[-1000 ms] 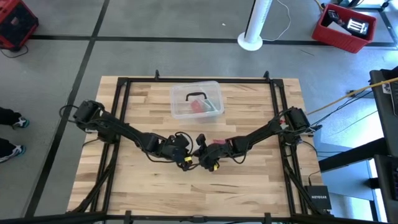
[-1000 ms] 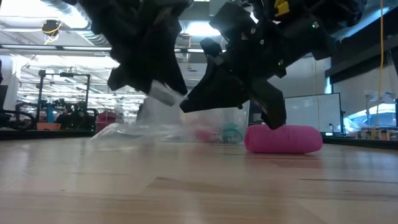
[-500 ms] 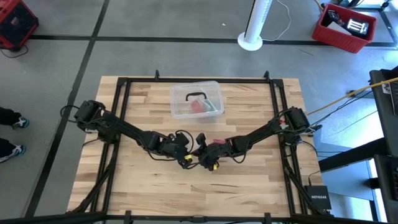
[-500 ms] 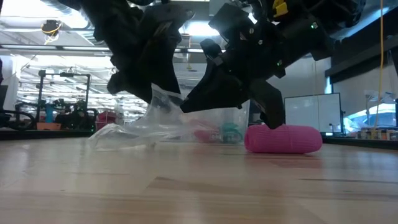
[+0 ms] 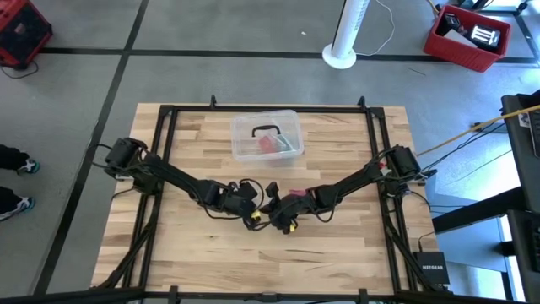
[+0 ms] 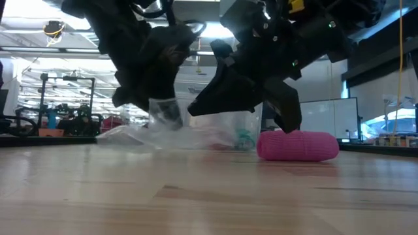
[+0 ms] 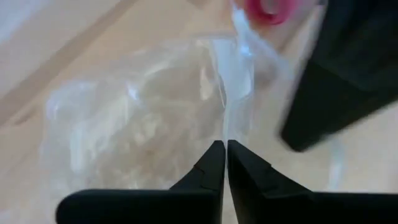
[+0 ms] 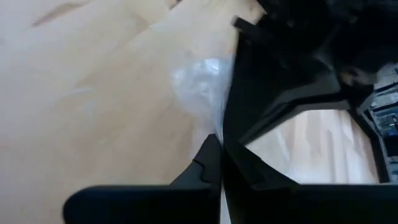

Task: Roll bandage
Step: Open the transparent zip bag

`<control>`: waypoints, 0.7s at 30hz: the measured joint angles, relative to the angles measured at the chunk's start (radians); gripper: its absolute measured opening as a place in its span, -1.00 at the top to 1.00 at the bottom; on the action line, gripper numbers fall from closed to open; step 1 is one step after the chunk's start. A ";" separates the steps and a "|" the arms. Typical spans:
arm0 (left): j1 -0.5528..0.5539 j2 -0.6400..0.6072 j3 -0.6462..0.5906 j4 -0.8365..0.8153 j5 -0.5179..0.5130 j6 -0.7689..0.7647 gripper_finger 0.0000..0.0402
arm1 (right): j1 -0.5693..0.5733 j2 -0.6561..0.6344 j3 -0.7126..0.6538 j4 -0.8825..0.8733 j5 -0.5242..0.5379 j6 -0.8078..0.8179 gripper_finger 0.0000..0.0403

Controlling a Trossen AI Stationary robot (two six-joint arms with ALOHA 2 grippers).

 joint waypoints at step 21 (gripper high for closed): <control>-0.131 -0.022 0.158 -0.127 -0.294 0.270 1.00 | 0.000 -0.001 0.000 -0.025 -0.088 0.189 0.99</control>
